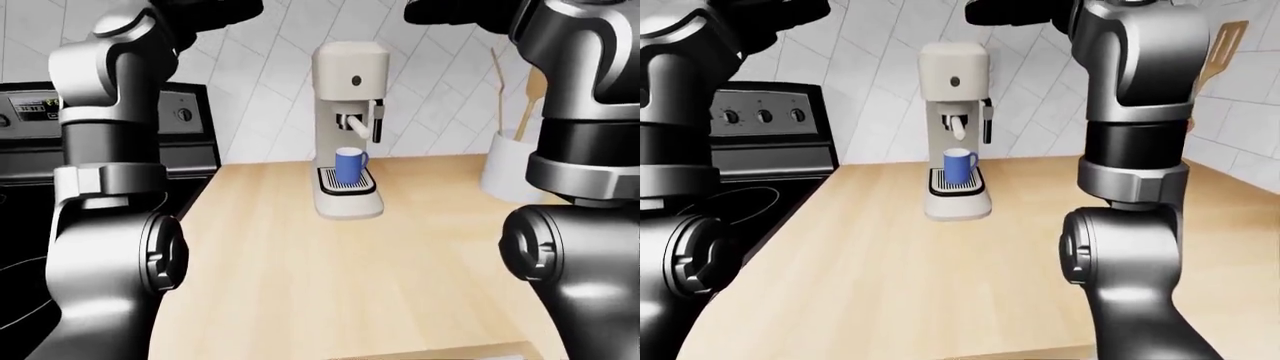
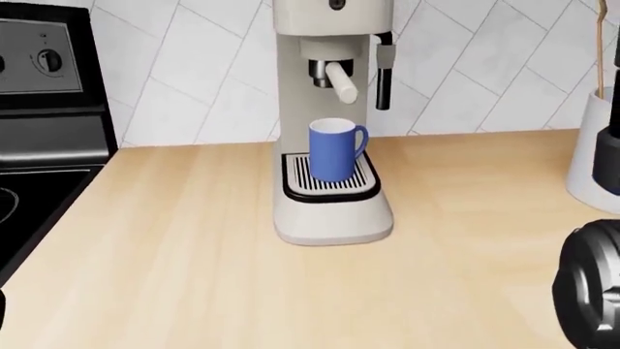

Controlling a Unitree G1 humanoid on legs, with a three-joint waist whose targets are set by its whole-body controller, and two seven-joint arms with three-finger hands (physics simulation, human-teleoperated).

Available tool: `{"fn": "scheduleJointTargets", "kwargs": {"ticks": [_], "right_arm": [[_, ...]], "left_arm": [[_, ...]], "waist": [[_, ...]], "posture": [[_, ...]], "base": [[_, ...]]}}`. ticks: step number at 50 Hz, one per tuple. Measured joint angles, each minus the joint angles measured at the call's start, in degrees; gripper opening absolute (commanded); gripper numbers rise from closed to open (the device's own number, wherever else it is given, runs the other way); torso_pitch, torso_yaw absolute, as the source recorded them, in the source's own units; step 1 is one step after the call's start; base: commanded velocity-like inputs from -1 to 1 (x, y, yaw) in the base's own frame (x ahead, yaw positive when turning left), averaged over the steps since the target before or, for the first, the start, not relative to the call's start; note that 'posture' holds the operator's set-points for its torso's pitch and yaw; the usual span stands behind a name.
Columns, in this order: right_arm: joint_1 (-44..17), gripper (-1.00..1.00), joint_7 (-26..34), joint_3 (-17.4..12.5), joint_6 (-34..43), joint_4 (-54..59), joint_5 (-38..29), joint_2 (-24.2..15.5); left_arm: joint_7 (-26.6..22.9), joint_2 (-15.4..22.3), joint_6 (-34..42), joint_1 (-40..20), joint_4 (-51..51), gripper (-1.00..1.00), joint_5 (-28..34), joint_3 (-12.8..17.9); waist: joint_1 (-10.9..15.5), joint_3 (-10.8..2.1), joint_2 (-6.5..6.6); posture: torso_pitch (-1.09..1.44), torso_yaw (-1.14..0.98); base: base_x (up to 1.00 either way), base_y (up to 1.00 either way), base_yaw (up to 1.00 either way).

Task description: Press the button on the coffee machine to serve coffee.

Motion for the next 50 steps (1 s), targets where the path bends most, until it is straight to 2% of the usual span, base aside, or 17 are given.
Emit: {"fn": "scheduleJointTargets", "kwargs": {"ticks": [11,20,28,37,45,50], "right_arm": [[0.28,1.0,-0.74,0.31,-1.1,0.5,0.45,1.17],[2.56,1.0,-1.18,1.15,1.69,-5.02,1.35,2.89],[4.62,1.0,0.27,2.15,7.49,-12.33,2.53,3.86],[4.25,1.0,1.37,2.01,7.57,-11.55,1.7,4.12],[6.07,1.0,7.51,3.33,12.43,-17.9,3.63,4.14],[8.61,1.0,9.01,2.3,16.11,-25.3,4.56,4.84]], "left_arm": [[-0.18,-0.33,-0.59,-0.02,0.8,1.0,0.34,-0.21],[-0.54,-0.46,-0.77,0.24,1.11,1.0,0.33,-0.03],[-0.13,-0.51,-0.03,0.14,0.48,1.0,0.18,-0.16],[-0.13,-0.52,-0.88,-0.54,0.82,1.0,0.17,-0.15],[0.34,-0.51,-0.12,-0.35,-0.56,1.0,-0.2,-0.08],[0.23,-0.31,-0.66,0.16,0.03,1.0,-0.16,-0.04]], "waist": [[0.07,-0.99,0.01],[0.22,-1.21,-0.07],[0.39,-2.42,-0.17],[0.5,-3.59,-0.1],[0.41,-3.93,-0.08],[0.43,-3.97,-0.29]], "posture": [[-0.65,0.0],[-0.7,0.0],[-0.78,0.0],[-0.79,0.0],[-0.79,0.0],[-0.79,0.0]], "base": [[0.0,0.0,0.0],[0.0,0.0,0.0],[0.0,0.0,0.0],[0.0,0.0,0.0],[0.0,0.0,0.0],[0.0,0.0,0.0]]}}
